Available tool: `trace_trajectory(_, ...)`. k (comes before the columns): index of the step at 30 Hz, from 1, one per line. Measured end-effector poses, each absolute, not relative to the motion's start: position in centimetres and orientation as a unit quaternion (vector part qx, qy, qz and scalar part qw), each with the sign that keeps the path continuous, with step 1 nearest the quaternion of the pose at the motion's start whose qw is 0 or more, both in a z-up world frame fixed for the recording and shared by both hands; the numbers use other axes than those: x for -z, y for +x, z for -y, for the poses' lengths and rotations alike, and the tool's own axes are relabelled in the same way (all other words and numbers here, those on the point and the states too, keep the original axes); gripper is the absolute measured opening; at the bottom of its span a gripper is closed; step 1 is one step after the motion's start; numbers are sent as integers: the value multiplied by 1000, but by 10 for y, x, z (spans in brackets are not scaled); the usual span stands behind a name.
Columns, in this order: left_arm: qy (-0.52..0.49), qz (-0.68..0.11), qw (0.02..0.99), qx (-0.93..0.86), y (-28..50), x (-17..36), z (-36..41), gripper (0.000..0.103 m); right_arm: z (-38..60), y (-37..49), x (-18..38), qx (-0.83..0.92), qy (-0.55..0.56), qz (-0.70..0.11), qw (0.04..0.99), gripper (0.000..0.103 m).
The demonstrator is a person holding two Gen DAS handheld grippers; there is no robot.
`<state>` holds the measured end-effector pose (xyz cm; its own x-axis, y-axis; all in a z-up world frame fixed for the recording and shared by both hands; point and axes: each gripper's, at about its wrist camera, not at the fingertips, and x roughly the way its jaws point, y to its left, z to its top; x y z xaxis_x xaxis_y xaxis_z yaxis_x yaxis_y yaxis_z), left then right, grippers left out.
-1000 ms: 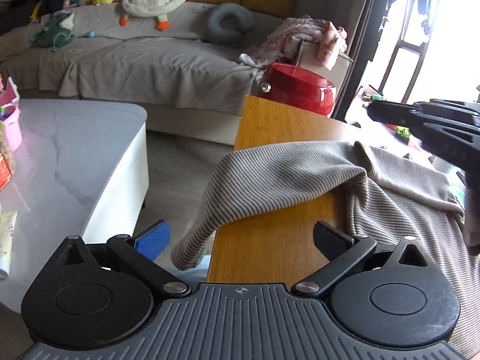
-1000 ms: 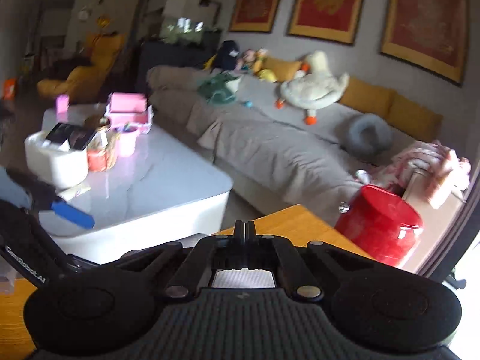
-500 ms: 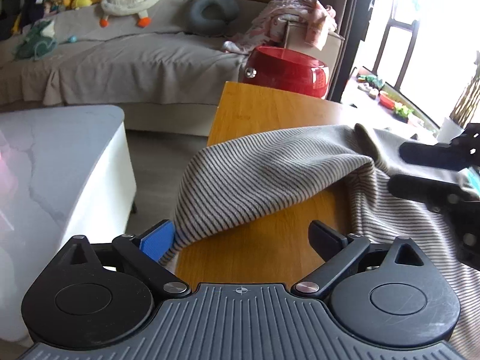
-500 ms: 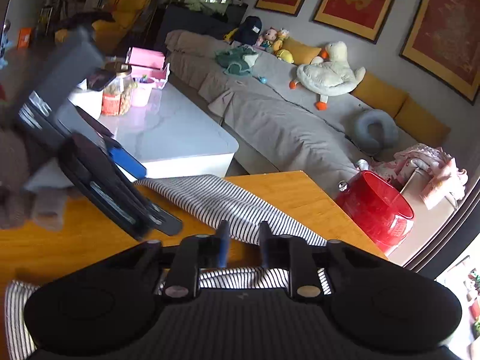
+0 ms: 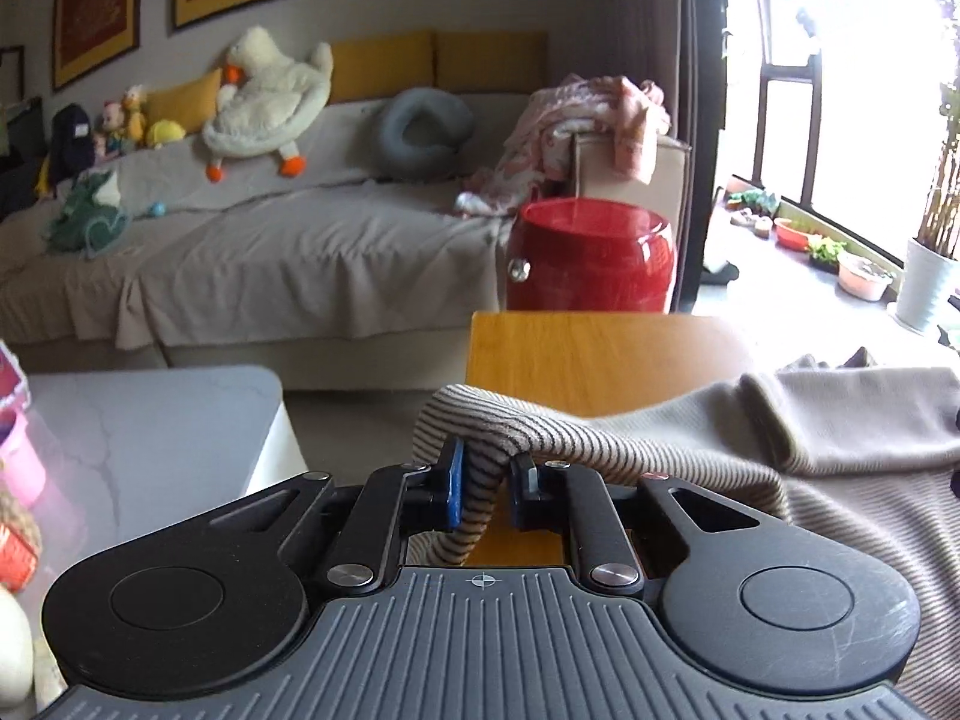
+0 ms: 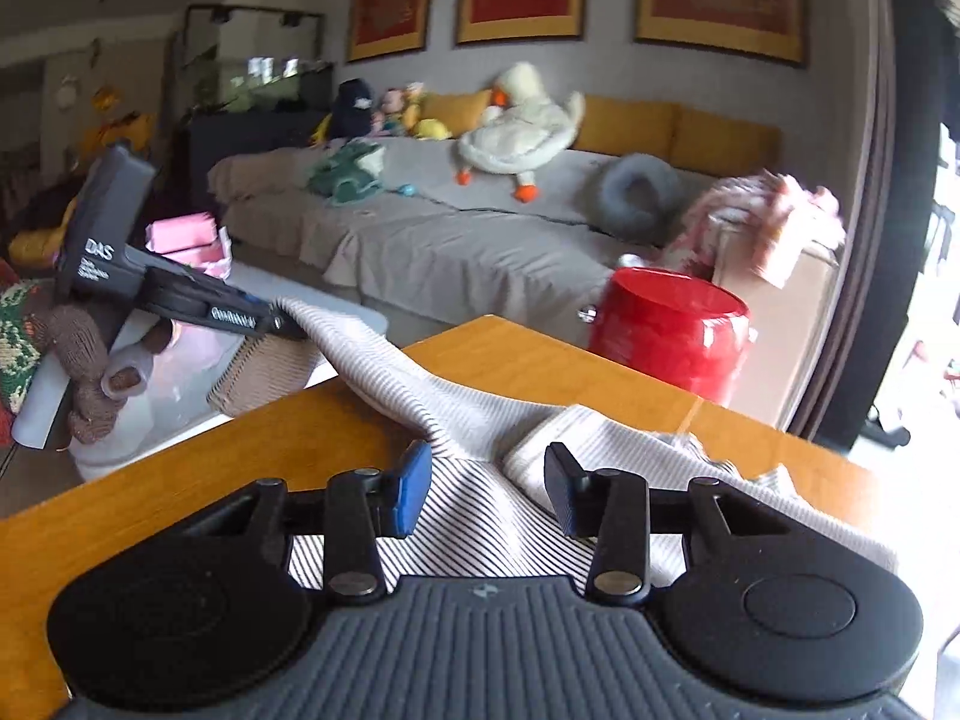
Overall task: Fold clothes
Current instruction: 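Lift the held sleeve and lay it across the sweater body, open left gripper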
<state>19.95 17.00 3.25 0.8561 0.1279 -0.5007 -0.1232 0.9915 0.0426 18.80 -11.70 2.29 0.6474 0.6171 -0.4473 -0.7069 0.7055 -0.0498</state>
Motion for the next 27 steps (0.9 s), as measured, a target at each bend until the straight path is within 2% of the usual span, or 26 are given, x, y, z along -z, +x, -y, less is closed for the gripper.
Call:
trace_trajectory(5,34,-226,973,-23,211,-65,-124,15,152,185,-21,-342,-72,-202,915,52)
trace_trajectory(14,126,-191,970,77,235,-90,-7,14,216,174,-9,-287,0,-206,935,58)
trace_trajectory(20,163,-212,954,133,251,-70,66,15,251,163,8,-283,52,-208,935,65)
trace_trajectory(27,159,-258,940,156,266,-44,102,16,280,160,26,-269,96,-208,936,68)
